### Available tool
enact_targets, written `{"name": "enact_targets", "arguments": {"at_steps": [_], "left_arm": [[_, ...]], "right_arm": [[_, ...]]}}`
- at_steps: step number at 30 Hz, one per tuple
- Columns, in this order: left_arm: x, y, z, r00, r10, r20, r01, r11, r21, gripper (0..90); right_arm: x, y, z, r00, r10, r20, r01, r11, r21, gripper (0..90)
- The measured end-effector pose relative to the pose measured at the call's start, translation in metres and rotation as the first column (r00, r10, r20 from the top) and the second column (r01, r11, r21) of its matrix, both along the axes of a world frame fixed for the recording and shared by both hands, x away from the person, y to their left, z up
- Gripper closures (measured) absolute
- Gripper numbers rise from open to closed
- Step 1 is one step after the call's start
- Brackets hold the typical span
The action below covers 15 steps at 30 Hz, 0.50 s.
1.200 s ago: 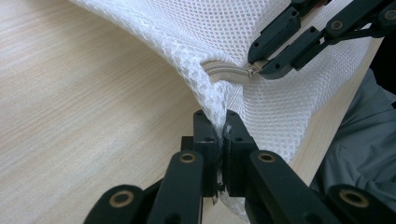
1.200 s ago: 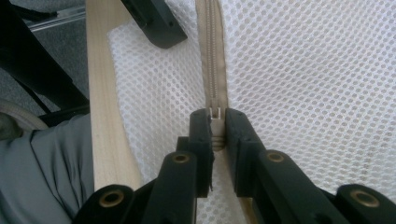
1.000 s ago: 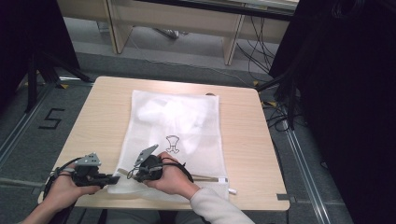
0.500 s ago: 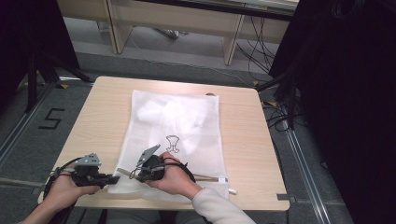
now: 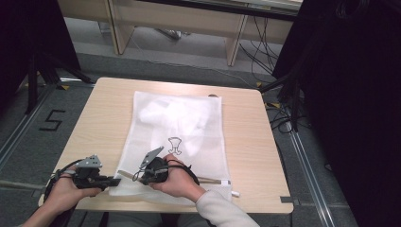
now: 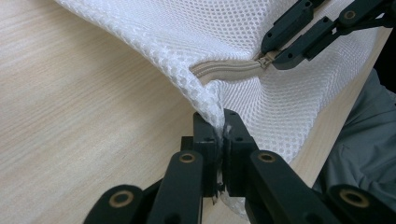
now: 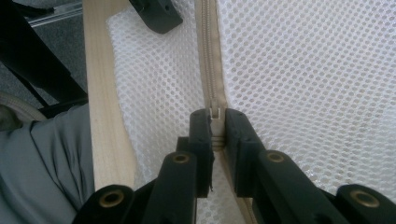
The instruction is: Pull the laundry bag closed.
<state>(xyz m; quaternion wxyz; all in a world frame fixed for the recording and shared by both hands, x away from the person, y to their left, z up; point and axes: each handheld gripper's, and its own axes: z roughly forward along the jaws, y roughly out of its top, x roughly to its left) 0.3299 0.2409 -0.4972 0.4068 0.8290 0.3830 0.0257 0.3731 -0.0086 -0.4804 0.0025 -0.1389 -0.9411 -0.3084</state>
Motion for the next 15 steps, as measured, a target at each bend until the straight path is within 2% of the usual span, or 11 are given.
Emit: {"name": "enact_targets", "arguments": {"at_steps": [10, 12, 14, 15], "left_arm": [[0.0001, 0.0002, -0.0004, 1.0000, 0.004, -0.006, -0.004, 1.0000, -0.003, 85.6], [0.0005, 0.0004, -0.0005, 1.0000, -0.002, -0.006, 0.002, 1.0000, -0.006, 85.6], [0.0000, -0.0006, -0.0018, 0.9999, 0.010, 0.010, -0.010, 0.9998, -0.015, 85.6], [-0.0003, -0.0006, -0.0016, 0.9999, 0.013, 0.006, -0.013, 0.9998, -0.013, 85.6]], "right_arm": [[0.0002, -0.0041, 0.0003, 1.0000, -0.006, -0.004, 0.006, 1.0000, -0.006, 82.4], [0.0014, -0.0048, -0.0003, 1.0000, 0.006, 0.005, -0.006, 1.0000, 0.002, 82.4], [0.0009, -0.0046, 0.0000, 0.9999, 0.009, 0.009, -0.009, 1.0000, -0.005, 82.4], [0.0008, -0.0046, -0.0001, 0.9999, 0.009, 0.007, -0.009, 1.0000, -0.003, 82.4]]}}
